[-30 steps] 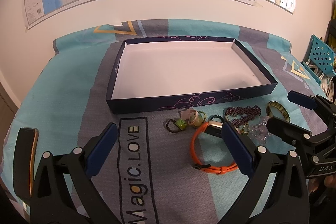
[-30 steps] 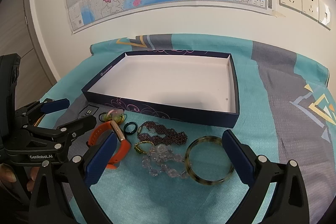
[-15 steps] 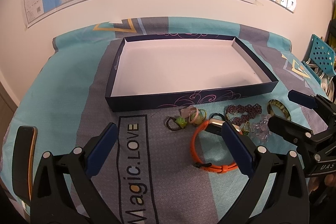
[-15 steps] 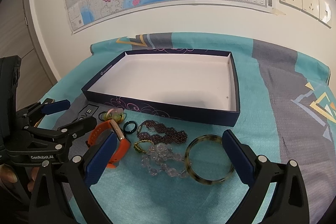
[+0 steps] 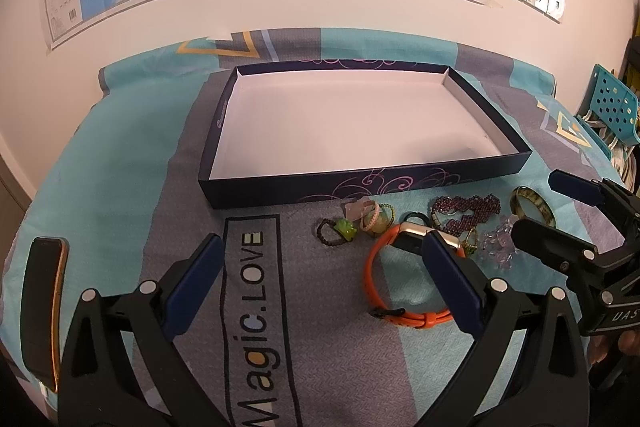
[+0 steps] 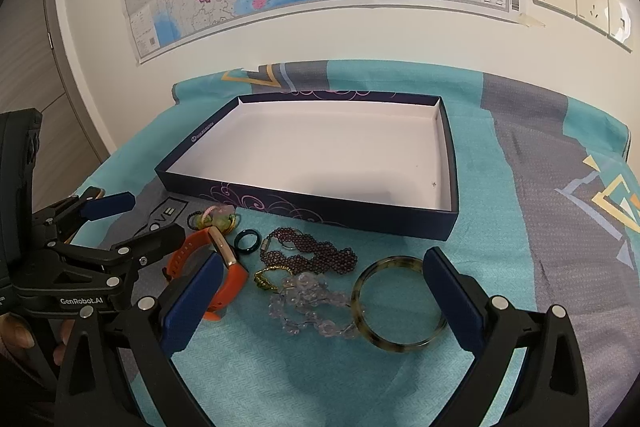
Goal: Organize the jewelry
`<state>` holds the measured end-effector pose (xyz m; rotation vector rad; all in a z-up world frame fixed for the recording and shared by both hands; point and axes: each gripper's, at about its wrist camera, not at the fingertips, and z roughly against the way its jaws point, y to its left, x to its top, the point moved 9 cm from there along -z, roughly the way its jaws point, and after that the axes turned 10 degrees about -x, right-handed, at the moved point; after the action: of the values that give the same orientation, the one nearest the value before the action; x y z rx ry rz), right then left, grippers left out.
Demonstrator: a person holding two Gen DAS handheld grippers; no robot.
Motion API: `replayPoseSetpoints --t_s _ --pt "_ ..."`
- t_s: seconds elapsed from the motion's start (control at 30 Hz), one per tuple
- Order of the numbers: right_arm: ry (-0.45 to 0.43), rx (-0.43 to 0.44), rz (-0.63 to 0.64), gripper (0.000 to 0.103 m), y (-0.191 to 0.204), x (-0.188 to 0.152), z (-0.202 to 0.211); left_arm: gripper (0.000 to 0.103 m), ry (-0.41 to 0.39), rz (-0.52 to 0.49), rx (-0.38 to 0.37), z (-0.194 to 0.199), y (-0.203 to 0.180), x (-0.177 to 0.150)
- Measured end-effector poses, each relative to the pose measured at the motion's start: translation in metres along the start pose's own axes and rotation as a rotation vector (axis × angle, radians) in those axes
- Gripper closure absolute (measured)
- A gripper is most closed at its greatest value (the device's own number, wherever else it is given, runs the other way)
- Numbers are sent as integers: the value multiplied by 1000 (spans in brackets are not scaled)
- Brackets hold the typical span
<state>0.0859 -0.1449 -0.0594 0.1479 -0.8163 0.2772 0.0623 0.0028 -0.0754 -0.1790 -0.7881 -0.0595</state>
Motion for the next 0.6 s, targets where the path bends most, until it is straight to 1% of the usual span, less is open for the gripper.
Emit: replayPoseSetpoints --t_s 0.6 --pt "4 4 -3 6 -2 0 -1 6 26 -3 -10 -6 -4 0"
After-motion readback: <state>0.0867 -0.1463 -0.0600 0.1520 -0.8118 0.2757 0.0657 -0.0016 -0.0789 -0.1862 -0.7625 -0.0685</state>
